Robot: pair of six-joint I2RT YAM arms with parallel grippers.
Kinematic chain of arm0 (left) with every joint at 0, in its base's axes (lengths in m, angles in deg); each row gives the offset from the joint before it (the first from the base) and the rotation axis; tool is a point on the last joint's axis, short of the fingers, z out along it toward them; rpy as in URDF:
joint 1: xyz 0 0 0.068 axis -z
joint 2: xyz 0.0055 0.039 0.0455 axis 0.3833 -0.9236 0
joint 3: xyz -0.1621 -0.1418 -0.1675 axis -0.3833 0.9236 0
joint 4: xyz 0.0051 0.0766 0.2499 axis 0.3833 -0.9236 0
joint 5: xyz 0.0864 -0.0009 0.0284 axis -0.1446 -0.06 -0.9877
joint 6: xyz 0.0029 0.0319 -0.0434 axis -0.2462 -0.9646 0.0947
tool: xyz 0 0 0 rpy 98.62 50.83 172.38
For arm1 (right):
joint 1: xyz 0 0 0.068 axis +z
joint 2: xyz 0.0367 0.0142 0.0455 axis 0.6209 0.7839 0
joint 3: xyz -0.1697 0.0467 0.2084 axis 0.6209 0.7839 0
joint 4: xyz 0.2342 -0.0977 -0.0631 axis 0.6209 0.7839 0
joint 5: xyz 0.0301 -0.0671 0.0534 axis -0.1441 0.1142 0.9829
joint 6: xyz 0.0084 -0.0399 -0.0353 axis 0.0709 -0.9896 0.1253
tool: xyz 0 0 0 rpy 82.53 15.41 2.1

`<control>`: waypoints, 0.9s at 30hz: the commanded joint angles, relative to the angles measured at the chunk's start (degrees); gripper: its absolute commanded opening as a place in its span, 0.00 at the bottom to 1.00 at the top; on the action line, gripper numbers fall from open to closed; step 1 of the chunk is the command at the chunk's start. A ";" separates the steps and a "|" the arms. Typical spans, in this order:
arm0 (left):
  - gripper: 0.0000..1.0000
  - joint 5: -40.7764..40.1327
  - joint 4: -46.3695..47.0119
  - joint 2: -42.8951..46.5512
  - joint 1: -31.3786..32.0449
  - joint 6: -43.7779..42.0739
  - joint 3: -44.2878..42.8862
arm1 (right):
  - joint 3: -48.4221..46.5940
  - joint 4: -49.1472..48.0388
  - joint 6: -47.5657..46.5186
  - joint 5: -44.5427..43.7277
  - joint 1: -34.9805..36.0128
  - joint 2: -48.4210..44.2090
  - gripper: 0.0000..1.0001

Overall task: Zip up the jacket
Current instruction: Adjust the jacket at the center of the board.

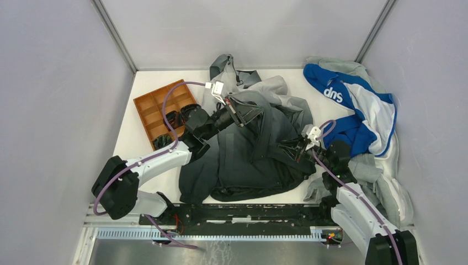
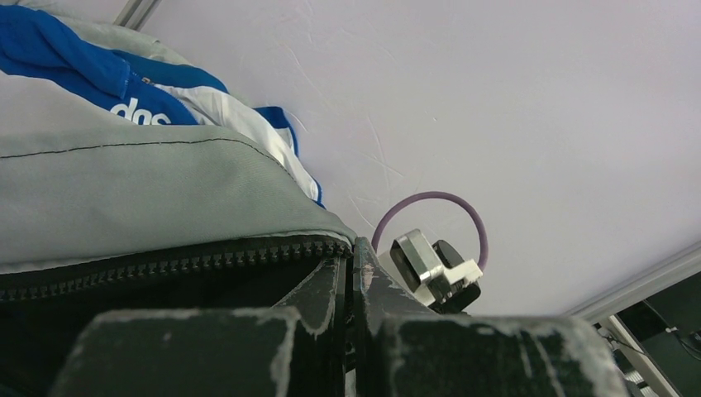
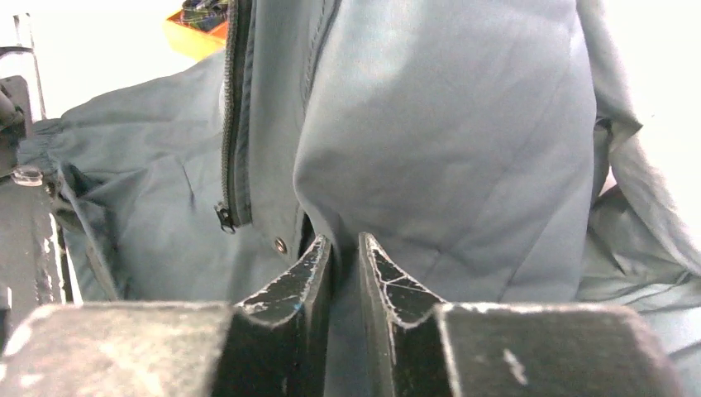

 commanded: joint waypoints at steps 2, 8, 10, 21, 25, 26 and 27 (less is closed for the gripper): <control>0.04 -0.91 2.76 1.47 0.39 -3.76 -0.20 | -8.18 9.68 -6.59 -5.19 0.51 0.19 0.07; 0.16 -8.02 -0.49 2.08 -0.19 -7.44 4.02 | -11.82 16.69 -9.13 -5.74 -0.77 -2.65 0.00; 0.28 -11.86 -3.42 2.45 -0.64 -8.68 4.65 | -12.58 18.13 -9.45 -6.10 -0.79 -2.59 0.00; 0.81 -25.67 -35.76 12.96 -4.55 -13.20 2.24 | -15.30 21.38 -10.73 -5.49 -1.25 1.00 0.00; 0.98 -28.11 -51.62 20.66 -5.55 -8.12 -3.09 | -15.75 20.86 -10.23 -4.73 -1.30 2.42 0.00; 0.99 -27.13 -53.94 22.35 -6.04 -7.32 -4.93 | -15.76 20.62 -10.04 -4.56 -1.28 2.70 0.00; 1.00 -26.04 -55.73 22.98 -6.49 -6.25 -7.05 | -15.83 20.56 -9.94 -4.27 -1.35 2.97 0.00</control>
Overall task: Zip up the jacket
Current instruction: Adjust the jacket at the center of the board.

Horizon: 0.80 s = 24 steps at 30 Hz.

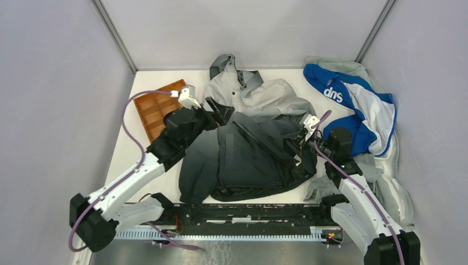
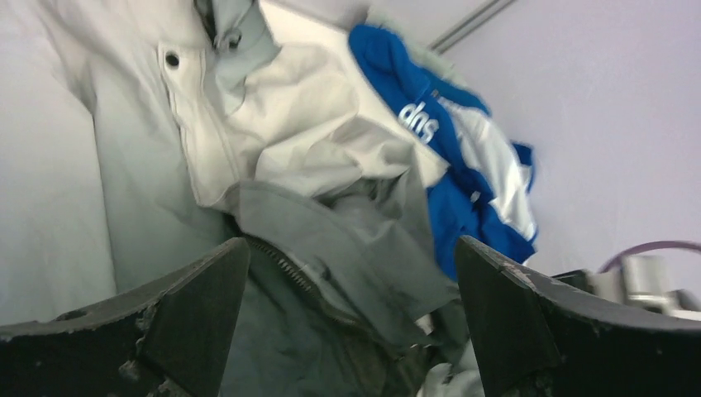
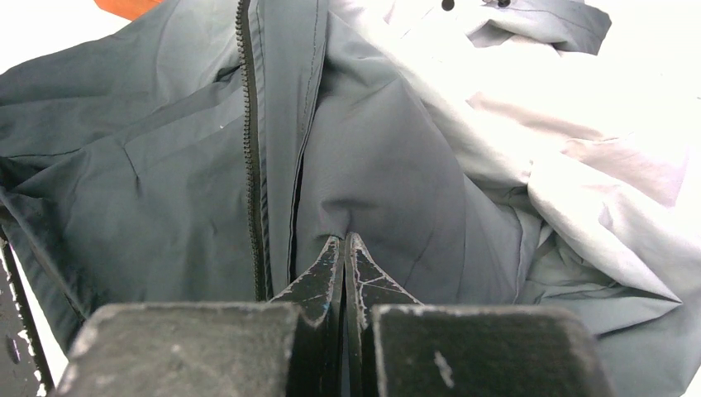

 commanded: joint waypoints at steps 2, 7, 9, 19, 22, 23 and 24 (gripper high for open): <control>1.00 0.96 -13.84 5.40 -1.71 5.62 -13.18 | -3.14 -1.22 0.40 1.18 -0.29 1.35 0.00; 1.00 6.34 -10.33 -4.32 -1.61 10.63 -31.99 | -3.46 -0.57 0.66 2.23 -0.26 2.21 0.00; 1.00 4.88 -15.94 -11.34 -1.07 12.64 -45.38 | -3.46 -0.51 0.84 2.50 -0.29 2.61 0.00; 1.00 1.08 -26.10 -40.07 5.41 13.52 -98.65 | -4.17 -1.67 1.02 2.98 -0.29 5.31 0.00; 1.00 0.99 -21.34 -37.95 5.36 14.15 -94.81 | -5.11 -1.70 0.72 2.78 -0.24 6.53 0.00; 1.00 0.73 -20.34 -37.33 5.42 14.15 -93.87 | -5.23 -1.70 0.46 2.78 -0.23 6.80 0.00; 1.00 0.31 -19.89 -36.89 5.40 13.89 -93.25 | -5.23 -1.78 0.24 2.58 -0.23 6.80 0.00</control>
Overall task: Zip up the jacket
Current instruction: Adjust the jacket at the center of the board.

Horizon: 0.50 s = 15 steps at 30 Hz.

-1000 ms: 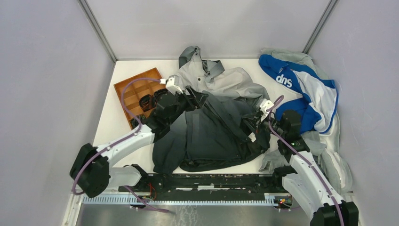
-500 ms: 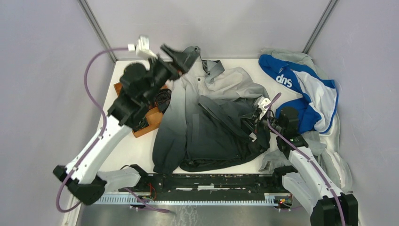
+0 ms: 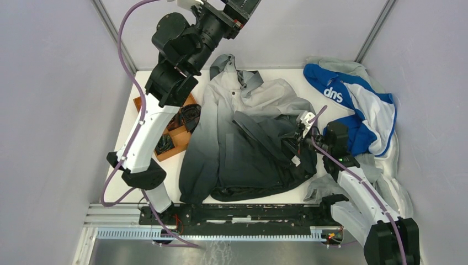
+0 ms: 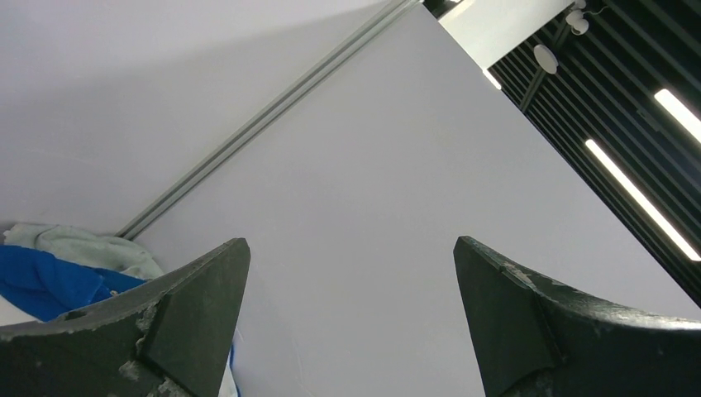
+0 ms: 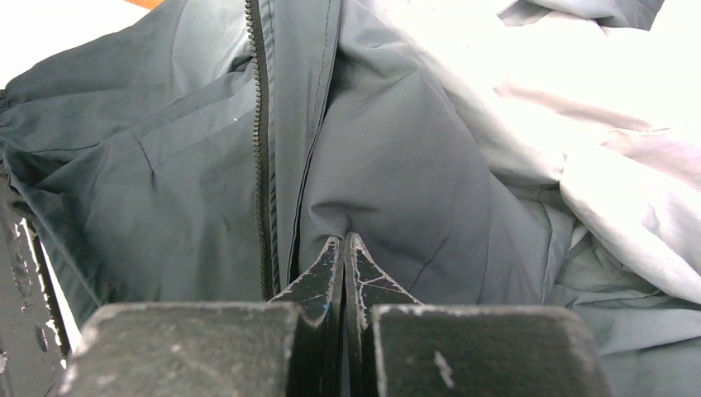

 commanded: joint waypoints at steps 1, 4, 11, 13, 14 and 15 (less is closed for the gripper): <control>1.00 -2.31 1.93 2.63 -0.24 2.12 1.71 | -3.05 -2.40 -0.34 -0.15 -0.27 0.64 0.00; 1.00 -3.26 1.41 3.28 -0.48 2.87 2.65 | -3.22 -1.51 -0.90 0.48 -0.30 0.75 0.00; 1.00 0.47 2.99 7.30 -0.87 0.20 11.03 | -3.20 -1.32 -0.72 1.22 -0.29 0.10 0.00; 1.00 1.02 2.62 12.20 -0.95 -2.47 22.54 | -3.58 -0.45 -0.69 1.95 -0.27 0.02 0.00; 1.00 2.23 5.14 15.92 -1.01 -4.76 30.86 | -3.71 -0.08 -0.80 2.36 -0.24 -0.01 0.00; 1.00 2.77 9.16 21.05 -1.09 -5.67 41.22 | -3.81 0.46 -1.06 2.84 -0.24 -0.12 0.00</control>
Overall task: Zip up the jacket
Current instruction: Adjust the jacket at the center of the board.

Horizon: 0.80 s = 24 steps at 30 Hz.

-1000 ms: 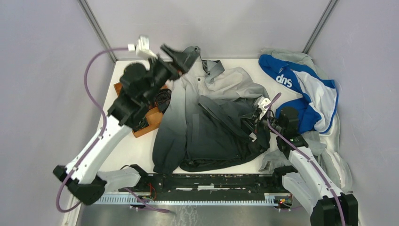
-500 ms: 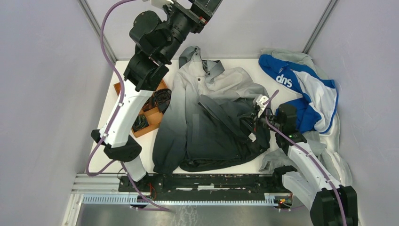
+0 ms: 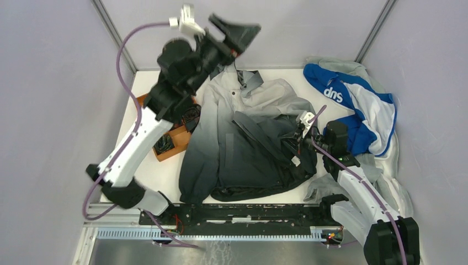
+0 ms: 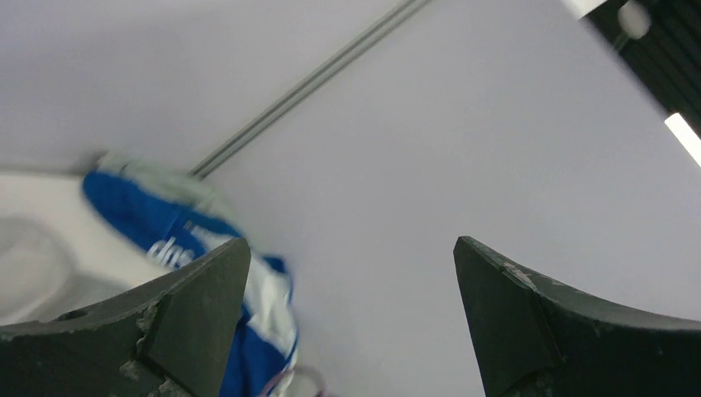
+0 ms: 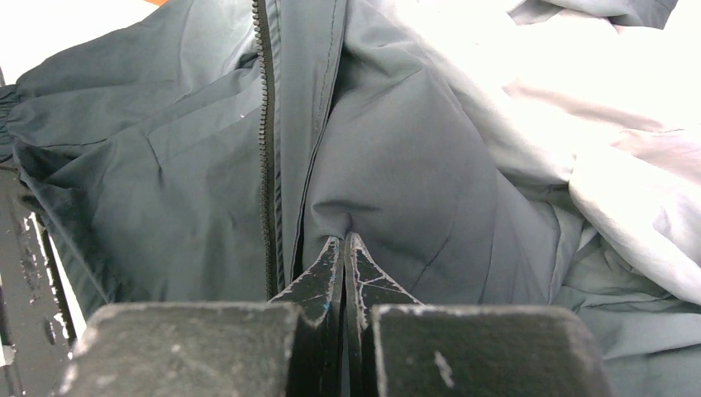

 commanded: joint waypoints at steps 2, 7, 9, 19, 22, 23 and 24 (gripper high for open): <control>1.00 6.47 16.51 20.28 -1.17 -6.27 42.41 | -2.92 0.05 -0.44 2.70 -0.29 -1.10 0.00; 0.87 11.80 39.49 30.15 -2.03 -4.07 77.69 | -4.19 1.88 -2.21 3.70 -0.26 -1.17 0.00; 0.86 11.87 41.48 29.76 -1.02 -6.42 80.88 | -4.79 2.74 -2.76 3.88 -0.24 -0.84 0.00; 0.86 2.81 54.81 22.00 9.33 -0.99 91.58 | -5.55 1.15 -1.77 5.21 -0.27 0.37 0.00; 0.78 -0.27 59.96 16.91 11.81 2.04 92.74 | -4.82 0.57 -1.10 5.48 -0.33 0.10 0.00; 0.76 -0.48 60.97 15.12 12.19 2.75 92.71 | -4.69 0.49 -1.01 5.48 -0.31 0.05 0.00; 0.75 -0.64 61.51 13.58 12.51 3.45 92.62 | -4.55 0.48 -1.00 5.48 -0.29 -0.05 0.00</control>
